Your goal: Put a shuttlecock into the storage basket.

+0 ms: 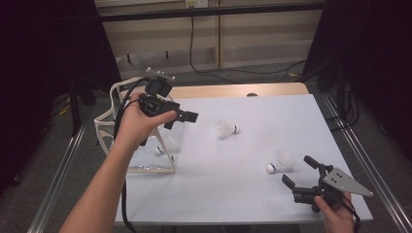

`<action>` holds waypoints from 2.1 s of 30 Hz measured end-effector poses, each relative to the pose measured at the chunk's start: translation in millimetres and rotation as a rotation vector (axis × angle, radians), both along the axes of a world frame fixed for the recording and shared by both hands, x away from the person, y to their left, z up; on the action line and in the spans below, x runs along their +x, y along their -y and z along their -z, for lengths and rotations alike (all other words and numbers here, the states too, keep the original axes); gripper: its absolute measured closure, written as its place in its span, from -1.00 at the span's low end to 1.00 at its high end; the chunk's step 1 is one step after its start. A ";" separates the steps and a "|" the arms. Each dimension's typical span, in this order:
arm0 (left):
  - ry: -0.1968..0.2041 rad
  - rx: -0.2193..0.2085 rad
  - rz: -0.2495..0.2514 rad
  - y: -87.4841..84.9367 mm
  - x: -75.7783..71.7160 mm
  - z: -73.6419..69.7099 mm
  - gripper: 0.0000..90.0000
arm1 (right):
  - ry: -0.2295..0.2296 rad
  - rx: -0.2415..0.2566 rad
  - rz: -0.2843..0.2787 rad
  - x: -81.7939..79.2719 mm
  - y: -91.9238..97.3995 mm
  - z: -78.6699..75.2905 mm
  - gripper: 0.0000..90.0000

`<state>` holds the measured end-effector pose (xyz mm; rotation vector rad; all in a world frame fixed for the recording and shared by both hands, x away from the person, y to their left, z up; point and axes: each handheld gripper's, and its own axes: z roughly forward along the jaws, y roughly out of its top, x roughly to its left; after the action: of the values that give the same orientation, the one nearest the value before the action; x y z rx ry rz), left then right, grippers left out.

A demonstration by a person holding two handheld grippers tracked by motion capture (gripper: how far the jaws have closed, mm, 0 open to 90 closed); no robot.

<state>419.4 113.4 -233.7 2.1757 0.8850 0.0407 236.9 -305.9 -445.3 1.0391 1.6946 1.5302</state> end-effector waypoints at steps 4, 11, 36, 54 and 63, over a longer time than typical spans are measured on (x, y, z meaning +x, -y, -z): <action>0.001 -0.003 0.008 2.5 -1.6 2.7 -0.60 | 0.000 -0.005 0.000 0.0 0.1 0.0 -0.99; 0.008 0.004 0.021 5.7 -4.1 6.2 -0.63 | 0.001 0.000 0.000 0.2 0.2 0.1 -0.99; 0.004 0.003 0.054 18.5 -11.2 25.2 -0.68 | -0.004 -0.005 -0.002 0.7 -0.2 0.5 -0.99; 0.005 -0.006 0.081 28.2 -16.1 41.8 -0.73 | -0.002 -0.005 -0.003 0.9 0.1 0.5 -0.99; 0.006 -0.018 0.091 30.5 -18.3 51.2 -0.78 | -0.004 -0.005 -0.003 1.0 -0.1 0.6 -0.99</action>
<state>401.1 82.9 -284.9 2.1950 0.7793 -0.0058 237.8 -305.8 -445.9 1.0384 1.7018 1.5262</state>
